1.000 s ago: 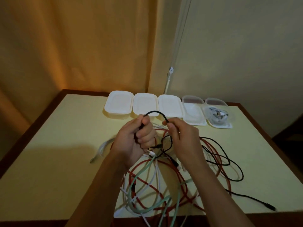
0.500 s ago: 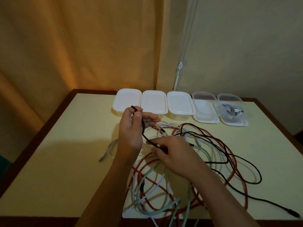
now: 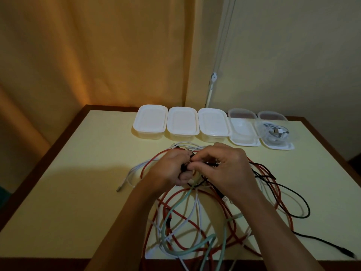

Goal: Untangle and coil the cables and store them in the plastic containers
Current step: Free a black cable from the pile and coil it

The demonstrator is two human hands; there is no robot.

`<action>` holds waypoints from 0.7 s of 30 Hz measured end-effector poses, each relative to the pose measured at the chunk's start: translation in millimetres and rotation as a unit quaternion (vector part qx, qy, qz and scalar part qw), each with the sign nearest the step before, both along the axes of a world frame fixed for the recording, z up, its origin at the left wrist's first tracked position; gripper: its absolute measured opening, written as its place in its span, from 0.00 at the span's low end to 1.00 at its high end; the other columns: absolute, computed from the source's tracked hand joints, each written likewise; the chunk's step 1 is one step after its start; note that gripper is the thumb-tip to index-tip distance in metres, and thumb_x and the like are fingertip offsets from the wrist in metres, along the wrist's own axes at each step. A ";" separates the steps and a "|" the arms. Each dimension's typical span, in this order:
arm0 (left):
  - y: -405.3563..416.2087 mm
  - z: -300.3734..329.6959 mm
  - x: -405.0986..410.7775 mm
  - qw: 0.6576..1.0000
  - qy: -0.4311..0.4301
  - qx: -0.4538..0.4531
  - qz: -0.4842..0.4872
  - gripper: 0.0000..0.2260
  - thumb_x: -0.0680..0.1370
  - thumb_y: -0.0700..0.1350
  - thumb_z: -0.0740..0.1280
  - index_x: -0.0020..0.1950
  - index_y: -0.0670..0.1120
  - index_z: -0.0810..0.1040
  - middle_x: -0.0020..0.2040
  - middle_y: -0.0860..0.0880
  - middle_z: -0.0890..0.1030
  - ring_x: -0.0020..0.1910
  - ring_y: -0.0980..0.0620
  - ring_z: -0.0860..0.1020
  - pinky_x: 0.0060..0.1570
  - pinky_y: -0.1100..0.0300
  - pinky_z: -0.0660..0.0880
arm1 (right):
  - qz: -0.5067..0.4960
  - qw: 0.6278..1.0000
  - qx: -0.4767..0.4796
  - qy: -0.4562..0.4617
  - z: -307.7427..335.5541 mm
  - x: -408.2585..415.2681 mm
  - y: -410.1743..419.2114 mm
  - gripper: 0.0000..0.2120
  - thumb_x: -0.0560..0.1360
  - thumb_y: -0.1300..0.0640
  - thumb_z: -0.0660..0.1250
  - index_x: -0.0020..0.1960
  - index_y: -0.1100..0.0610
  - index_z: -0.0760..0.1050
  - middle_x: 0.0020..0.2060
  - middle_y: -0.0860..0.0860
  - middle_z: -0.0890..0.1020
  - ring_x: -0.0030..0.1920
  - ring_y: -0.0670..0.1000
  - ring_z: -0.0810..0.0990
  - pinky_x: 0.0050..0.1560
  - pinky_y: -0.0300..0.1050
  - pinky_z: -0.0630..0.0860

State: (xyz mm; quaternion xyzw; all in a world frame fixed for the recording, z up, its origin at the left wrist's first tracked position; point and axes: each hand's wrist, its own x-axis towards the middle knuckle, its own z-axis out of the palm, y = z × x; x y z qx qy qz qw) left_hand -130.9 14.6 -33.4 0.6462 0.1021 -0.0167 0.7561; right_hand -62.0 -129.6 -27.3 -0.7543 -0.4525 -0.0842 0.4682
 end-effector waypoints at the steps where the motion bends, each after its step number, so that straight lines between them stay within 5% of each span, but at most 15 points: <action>1: 1.4 1.3 -0.7 1.000 0.001 -0.020 -0.011 0.16 0.82 0.34 0.49 0.36 0.41 0.66 0.24 0.51 0.63 0.20 0.57 0.59 0.20 0.67 0.56 | 0.002 1.000 0.003 0.004 0.1 0.0 0.0 0.08 0.67 0.47 0.76 0.41 0.51 0.85 0.34 0.44 0.84 0.36 0.46 0.82 0.37 0.49 0.79; 8: 7.3 -3.6 -8.9 0.994 0.021 0.019 -0.106 0.20 0.83 0.46 0.56 0.32 0.44 0.73 0.24 0.50 0.60 0.21 0.56 0.55 0.23 0.63 0.50 | 0.022 0.997 -0.012 0.072 -0.4 8.7 -7.0 0.15 0.62 0.47 0.82 0.33 0.53 0.78 0.25 0.44 0.76 0.27 0.44 0.72 0.31 0.37 0.69; 15: 19.2 -8.9 -11.1 0.952 0.018 -0.245 -0.181 0.17 0.79 0.50 0.55 0.31 0.50 0.68 0.23 0.55 0.63 0.21 0.58 0.54 0.21 0.65 0.53 | 0.025 0.995 -0.006 0.094 0.7 16.0 -9.2 0.15 0.75 0.44 0.72 0.37 0.53 0.80 0.26 0.47 0.74 0.28 0.45 0.69 0.31 0.39 0.66; 21: 15.1 -8.4 -6.7 0.899 -0.146 -0.400 -0.103 0.17 0.83 0.47 0.51 0.43 0.45 0.75 0.27 0.54 0.70 0.23 0.60 0.66 0.25 0.66 0.61 | -0.061 0.993 -0.077 0.064 -15.2 22.5 -4.3 0.15 0.82 0.46 0.60 0.48 0.49 0.84 0.32 0.44 0.81 0.36 0.44 0.79 0.38 0.43 0.74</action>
